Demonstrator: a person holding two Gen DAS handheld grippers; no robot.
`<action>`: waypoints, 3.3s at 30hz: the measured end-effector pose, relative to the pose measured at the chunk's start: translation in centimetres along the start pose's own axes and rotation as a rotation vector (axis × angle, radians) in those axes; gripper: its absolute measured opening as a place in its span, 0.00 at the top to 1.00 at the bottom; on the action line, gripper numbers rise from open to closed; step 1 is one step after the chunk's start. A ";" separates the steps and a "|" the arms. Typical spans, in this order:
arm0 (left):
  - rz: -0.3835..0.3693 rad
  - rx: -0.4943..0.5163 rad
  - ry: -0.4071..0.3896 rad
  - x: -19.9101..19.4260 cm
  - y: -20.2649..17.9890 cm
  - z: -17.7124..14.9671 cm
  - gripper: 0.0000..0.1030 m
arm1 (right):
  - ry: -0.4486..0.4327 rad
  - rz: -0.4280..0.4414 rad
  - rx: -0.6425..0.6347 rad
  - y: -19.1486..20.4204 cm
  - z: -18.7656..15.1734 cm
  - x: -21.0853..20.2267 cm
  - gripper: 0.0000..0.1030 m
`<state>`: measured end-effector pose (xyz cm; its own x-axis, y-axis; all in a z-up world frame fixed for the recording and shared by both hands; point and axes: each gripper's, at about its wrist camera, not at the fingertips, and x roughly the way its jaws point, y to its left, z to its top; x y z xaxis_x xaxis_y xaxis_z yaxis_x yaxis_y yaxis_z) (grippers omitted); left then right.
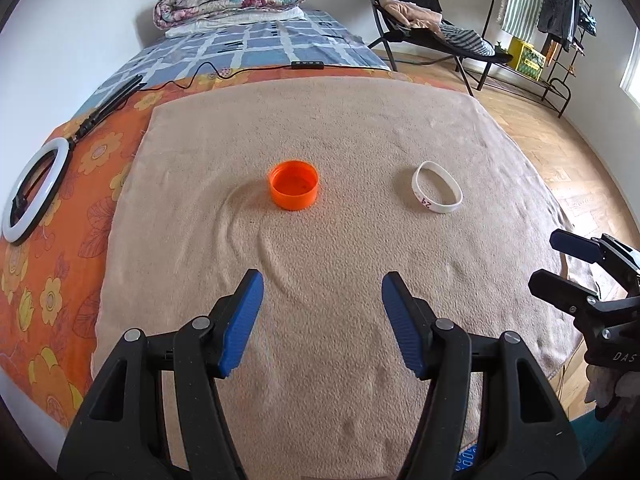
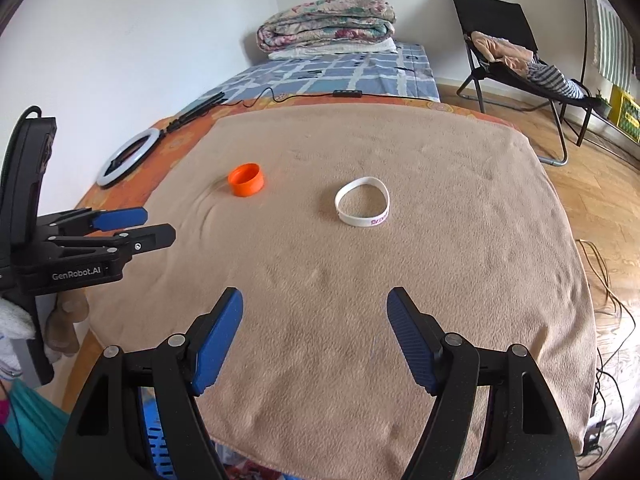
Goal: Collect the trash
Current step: 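Move both tools back over the blanket toward the orange cap and white wristband, then grasp the orange cap with the left tool while the right tool grasps the white wristband, then carry the orange cap and white wristband over the blue basket and open both tools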
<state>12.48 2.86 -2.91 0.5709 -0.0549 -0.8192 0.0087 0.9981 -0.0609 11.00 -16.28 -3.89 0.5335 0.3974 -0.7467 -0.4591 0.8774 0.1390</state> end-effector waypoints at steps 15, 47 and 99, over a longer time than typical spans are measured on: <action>0.021 -0.069 0.041 6.5 2.0 3.7 0.38 | 0.043 -0.035 -0.016 -1.9 4.3 7.1 0.28; 0.081 -0.058 0.063 12.1 2.5 6.2 0.54 | 0.132 -0.122 -0.012 -3.5 6.8 14.6 0.32; 0.009 0.101 -0.071 -10.4 -4.2 -10.2 0.54 | 0.049 0.076 -0.144 4.2 -3.0 -3.9 0.95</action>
<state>-1.89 -1.05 0.05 0.6276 -0.0479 -0.7770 0.0841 0.9964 0.0065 4.86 -14.95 -2.34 0.4594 0.4444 -0.7691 -0.5959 0.7963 0.1042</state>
